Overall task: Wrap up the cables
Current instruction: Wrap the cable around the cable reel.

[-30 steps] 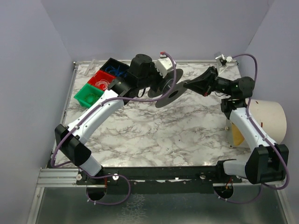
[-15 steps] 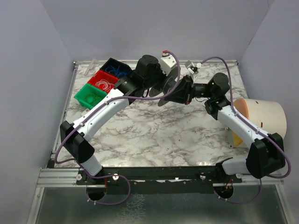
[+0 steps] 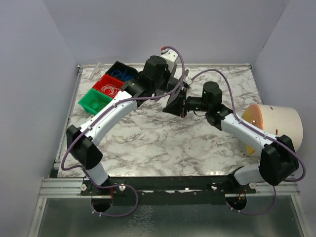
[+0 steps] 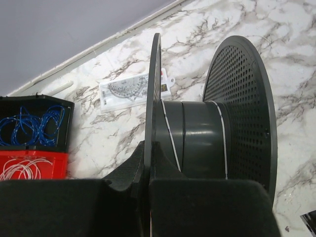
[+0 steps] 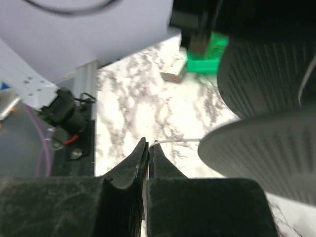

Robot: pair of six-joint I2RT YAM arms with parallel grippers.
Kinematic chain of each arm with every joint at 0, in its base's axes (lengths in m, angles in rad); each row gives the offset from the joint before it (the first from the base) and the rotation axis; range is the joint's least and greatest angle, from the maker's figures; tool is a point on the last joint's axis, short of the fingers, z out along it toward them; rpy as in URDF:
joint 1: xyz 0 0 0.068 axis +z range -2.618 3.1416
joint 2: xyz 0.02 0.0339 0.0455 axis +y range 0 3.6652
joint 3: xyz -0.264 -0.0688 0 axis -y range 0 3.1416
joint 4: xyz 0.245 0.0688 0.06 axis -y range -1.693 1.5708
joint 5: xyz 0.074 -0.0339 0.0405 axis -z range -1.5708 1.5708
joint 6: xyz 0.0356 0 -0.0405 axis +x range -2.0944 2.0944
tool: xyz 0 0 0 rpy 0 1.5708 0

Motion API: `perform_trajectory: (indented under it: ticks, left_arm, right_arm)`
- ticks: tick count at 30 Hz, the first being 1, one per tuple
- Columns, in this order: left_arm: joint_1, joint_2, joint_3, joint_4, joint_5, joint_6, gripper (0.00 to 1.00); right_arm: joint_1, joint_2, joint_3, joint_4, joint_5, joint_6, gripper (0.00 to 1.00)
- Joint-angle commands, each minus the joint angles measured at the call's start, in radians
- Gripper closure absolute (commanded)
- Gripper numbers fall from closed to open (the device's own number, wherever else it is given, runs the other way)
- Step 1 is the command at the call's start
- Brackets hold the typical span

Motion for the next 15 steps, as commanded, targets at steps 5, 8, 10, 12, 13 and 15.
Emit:
perform_trajectory:
  ticks: [5, 8, 10, 12, 13, 15]
  left_arm:
    - [0.060, -0.008, 0.093, 0.123, 0.074, -0.167, 1.00]
    - [0.088, -0.015, 0.090, 0.136, 0.172, -0.215, 1.00]
    - [0.115, -0.021, 0.089, 0.149, 0.253, -0.258, 1.00]
    - [0.139, -0.027, 0.080, 0.169, 0.331, -0.313, 1.00]
    - [0.149, -0.032, 0.072, 0.180, 0.365, -0.339, 1.00]
    - [0.171, -0.044, 0.052, 0.209, 0.423, -0.386, 1.00]
  right_arm:
    - [0.052, -0.035, -0.123, -0.007, 0.364, -0.260, 0.99]
    - [0.060, -0.033, -0.137, 0.015, 0.456, -0.298, 0.99]
    - [0.062, -0.034, -0.145, 0.029, 0.533, -0.315, 0.99]
    - [0.066, -0.037, -0.154, 0.044, 0.607, -0.329, 0.99]
    - [0.065, -0.040, -0.161, 0.054, 0.641, -0.338, 0.99]
    - [0.066, -0.054, -0.178, 0.074, 0.703, -0.366, 0.99]
